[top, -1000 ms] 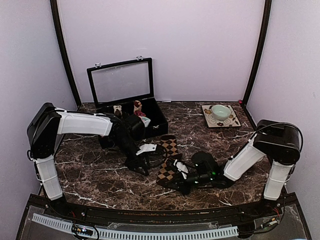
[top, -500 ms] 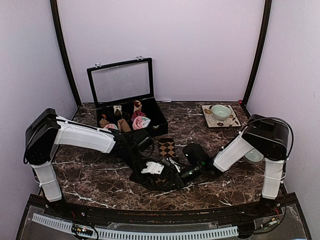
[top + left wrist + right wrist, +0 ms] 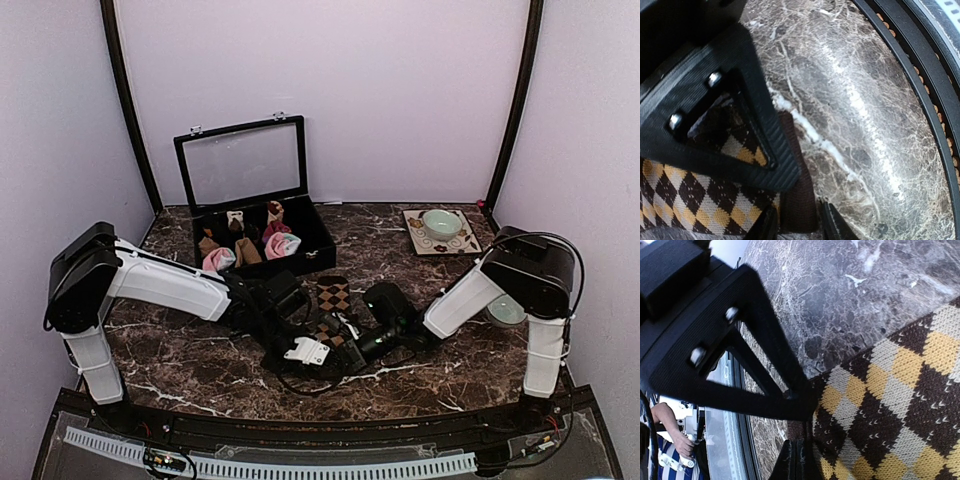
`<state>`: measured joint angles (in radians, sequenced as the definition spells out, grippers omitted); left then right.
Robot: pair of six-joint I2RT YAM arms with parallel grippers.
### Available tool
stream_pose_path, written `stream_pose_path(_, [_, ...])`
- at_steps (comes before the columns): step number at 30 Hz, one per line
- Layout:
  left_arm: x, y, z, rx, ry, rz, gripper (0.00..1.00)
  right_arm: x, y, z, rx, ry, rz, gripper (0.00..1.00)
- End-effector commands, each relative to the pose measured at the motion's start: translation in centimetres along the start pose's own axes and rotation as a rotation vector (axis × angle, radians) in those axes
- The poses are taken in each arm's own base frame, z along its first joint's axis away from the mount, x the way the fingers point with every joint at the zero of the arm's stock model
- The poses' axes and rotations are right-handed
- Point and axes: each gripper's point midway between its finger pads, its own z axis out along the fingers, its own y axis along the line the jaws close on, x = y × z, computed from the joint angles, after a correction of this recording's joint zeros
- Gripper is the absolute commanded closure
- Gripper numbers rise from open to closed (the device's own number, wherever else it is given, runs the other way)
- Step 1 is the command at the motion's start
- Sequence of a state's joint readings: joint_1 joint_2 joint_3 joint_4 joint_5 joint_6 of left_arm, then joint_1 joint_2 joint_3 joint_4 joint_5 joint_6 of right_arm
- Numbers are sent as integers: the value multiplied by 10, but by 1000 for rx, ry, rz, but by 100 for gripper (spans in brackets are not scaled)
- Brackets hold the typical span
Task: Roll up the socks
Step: Roll the sock at the center of the board.
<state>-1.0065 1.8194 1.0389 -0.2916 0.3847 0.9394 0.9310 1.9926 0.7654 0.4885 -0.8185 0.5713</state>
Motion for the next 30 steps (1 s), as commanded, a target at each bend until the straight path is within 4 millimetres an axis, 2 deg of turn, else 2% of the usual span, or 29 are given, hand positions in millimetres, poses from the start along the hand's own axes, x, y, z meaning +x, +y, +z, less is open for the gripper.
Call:
stream_pose_path(1, [-6, -3, 0, -6, 6, 8, 69, 86, -77, -3, 249, 174, 283, 100])
stream_pose_path(9, [27, -9, 15, 6, 104, -45, 100, 84, -79, -4, 250, 135, 303, 100])
stream_pose_path(12, [34, -12, 17, 47, 109, -109, 100, 75, -74, -7, 234, 91, 276, 98])
stream_pose_path(13, [35, -12, 16, 66, 98, -138, 100, 70, -71, -9, 231, 65, 251, 92])
stream_pose_path(17, [34, -9, 11, 170, 41, -290, 100, 45, -49, -22, 221, -66, 77, 56])
stream_pose_path(19, [34, -4, 10, 218, 19, -358, 100, 37, -43, -31, 242, -111, -2, 44])
stream_pose_path(25, [35, -7, 16, 319, 18, -428, 100, 29, -38, -55, 333, -208, -128, 43])
stream_pose_path(28, [31, -10, 17, 381, 16, -478, 100, 32, -36, -68, 413, -260, -212, 43])
stream_pose_path(30, [30, -14, 20, 443, 15, -518, 100, 29, -22, -77, 457, -322, -322, 43])
